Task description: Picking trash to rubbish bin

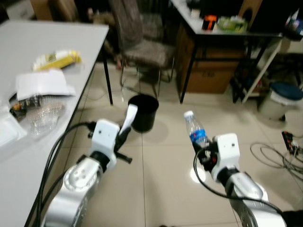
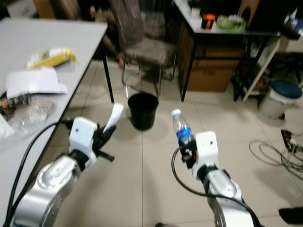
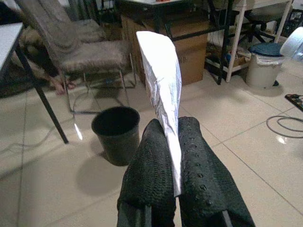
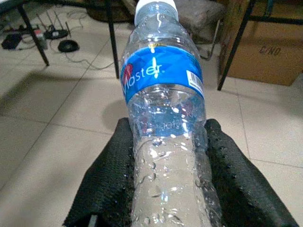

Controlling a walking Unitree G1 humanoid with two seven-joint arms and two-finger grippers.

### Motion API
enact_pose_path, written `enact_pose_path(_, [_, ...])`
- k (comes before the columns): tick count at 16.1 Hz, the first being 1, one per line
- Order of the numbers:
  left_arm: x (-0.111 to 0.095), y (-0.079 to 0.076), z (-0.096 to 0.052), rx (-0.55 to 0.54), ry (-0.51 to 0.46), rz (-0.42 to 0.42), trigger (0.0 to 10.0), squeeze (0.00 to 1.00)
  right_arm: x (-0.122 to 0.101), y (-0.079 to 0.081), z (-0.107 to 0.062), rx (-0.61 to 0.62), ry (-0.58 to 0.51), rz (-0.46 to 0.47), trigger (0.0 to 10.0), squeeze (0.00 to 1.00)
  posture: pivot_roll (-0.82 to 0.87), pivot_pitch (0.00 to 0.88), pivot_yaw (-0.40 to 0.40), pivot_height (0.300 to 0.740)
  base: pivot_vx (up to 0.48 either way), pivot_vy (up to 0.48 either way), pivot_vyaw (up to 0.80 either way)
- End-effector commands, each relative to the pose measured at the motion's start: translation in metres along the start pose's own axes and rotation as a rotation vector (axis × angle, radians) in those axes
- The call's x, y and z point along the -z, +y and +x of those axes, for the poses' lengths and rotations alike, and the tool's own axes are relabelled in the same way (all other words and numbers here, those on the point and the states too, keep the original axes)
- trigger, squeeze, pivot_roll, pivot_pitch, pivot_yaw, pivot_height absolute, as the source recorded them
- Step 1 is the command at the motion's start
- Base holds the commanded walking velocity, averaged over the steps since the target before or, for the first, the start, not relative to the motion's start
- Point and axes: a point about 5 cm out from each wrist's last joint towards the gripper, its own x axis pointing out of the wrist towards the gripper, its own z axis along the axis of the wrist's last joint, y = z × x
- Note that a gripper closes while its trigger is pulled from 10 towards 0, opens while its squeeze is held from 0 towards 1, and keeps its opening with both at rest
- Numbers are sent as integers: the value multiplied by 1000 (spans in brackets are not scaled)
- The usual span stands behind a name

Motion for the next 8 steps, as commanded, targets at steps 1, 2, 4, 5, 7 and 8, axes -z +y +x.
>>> enact_pose_path(1, [2, -1, 1, 10, 4, -2, 10000, 0, 0, -3, 1, 12, 4, 4, 10000, 0, -62, 36, -39, 740, 435, 0, 0])
enact_pose_path(2, [2, -1, 2, 11, 6, -7, 10000, 0, 0, -2, 1, 2, 5, 5, 10000, 0, -62, 37, -39, 740, 439, 0, -525])
enact_pose_path(4, [3, -2, 2, 17, 8, -9, 10000, 0, 0, -1, 1, -8, 5, 4, 10000, 0, -63, 36, -37, 740, 459, 0, -603])
enact_pose_path(5, [3, -2, 3, 19, 8, -7, 10000, 0, 0, 0, 1, -8, 5, 4, 10000, 0, -64, 35, -34, 740, 480, 0, -644])
enact_pose_path(7, [3, -2, 4, 18, 10, -6, 10000, 0, 0, 0, 2, -5, 1, 4, 10000, 0, -65, 32, -31, 740, 480, 0, -522])
enact_pose_path(8, [3, 0, 7, 10, 11, -6, 10000, 0, 0, 0, 3, -4, -3, -11, 10000, 0, -65, 31, -28, 740, 480, 0, 0])
